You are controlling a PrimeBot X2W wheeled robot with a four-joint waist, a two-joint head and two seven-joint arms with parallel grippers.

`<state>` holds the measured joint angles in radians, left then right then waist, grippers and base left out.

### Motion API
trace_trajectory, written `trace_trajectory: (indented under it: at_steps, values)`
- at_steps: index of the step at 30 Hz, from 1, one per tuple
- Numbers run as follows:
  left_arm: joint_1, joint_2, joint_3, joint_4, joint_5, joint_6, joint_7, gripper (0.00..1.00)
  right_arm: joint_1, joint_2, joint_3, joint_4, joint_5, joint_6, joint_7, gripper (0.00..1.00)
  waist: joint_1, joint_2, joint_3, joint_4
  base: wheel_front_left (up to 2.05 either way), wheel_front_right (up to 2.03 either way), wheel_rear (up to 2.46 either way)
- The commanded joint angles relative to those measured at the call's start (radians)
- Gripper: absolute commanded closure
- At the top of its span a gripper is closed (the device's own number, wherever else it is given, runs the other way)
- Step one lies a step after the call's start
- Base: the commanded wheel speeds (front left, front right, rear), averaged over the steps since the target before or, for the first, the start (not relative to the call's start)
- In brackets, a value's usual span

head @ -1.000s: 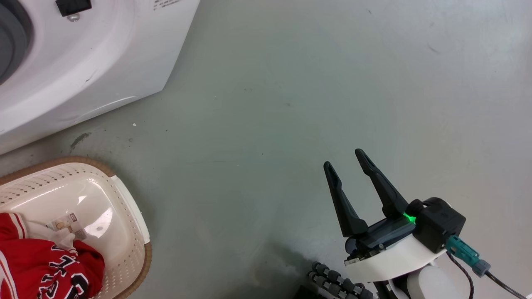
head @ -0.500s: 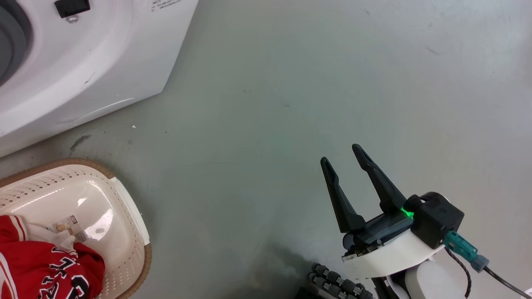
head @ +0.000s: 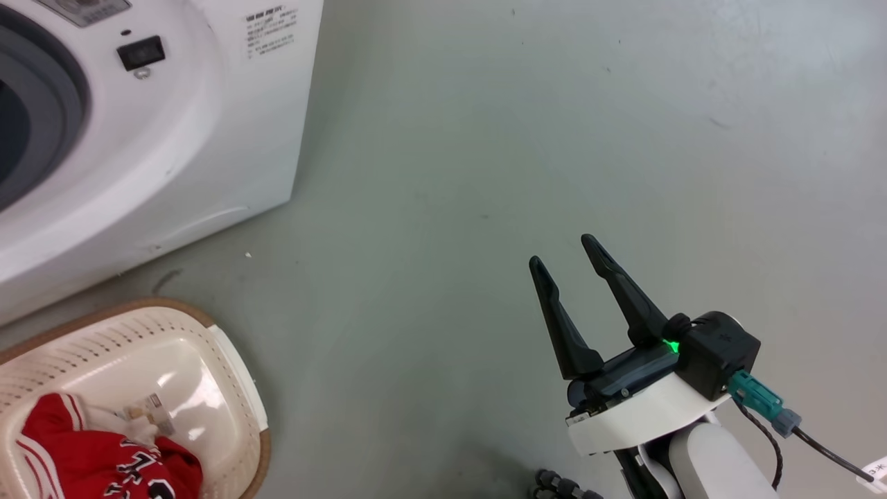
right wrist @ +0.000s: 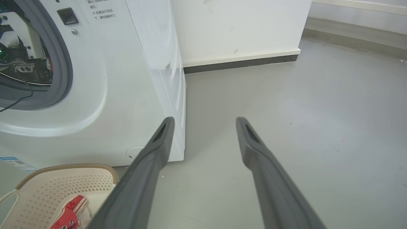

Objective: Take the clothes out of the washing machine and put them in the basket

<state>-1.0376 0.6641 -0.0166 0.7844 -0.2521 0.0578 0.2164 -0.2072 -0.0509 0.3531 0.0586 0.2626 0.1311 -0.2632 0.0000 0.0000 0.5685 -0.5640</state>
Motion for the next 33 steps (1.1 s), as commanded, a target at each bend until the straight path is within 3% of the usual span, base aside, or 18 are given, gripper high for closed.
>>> trace_trajectory:
  at_steps: [1, 10, 22, 33]
  values:
    - [0.019, -0.004, 0.006, 0.004, -0.007, 0.005, -0.012, 1.0, -0.012, 0.001, -0.003, 0.002, -0.006, -0.001, -0.002, 0.0, 0.0, 0.0, -0.031, 0.009, 0.0, 0.0, 0.0]
    - [0.165, -0.092, 0.021, 0.088, -0.059, -0.012, -0.196, 1.0, 0.036, 0.001, -0.048, 0.041, -0.041, -0.001, -0.002, 0.0, 0.0, 0.0, -0.179, 0.07, 0.0, 0.0, 0.0]
    - [0.262, -0.207, -0.012, 0.159, -0.083, -0.077, -0.428, 1.0, 0.097, 0.001, -0.12, 0.039, -0.09, -0.001, 0.035, 0.0, 0.0, 0.0, -0.358, 0.183, 0.0, 0.0, 0.0]
    - [0.353, -0.282, -0.011, 0.034, -0.076, -0.094, -0.483, 1.0, 0.156, 0.001, -0.199, -0.023, -0.133, -0.001, 0.091, 0.0, 0.0, 0.0, -0.446, 0.279, 0.0, 0.0, 0.0]
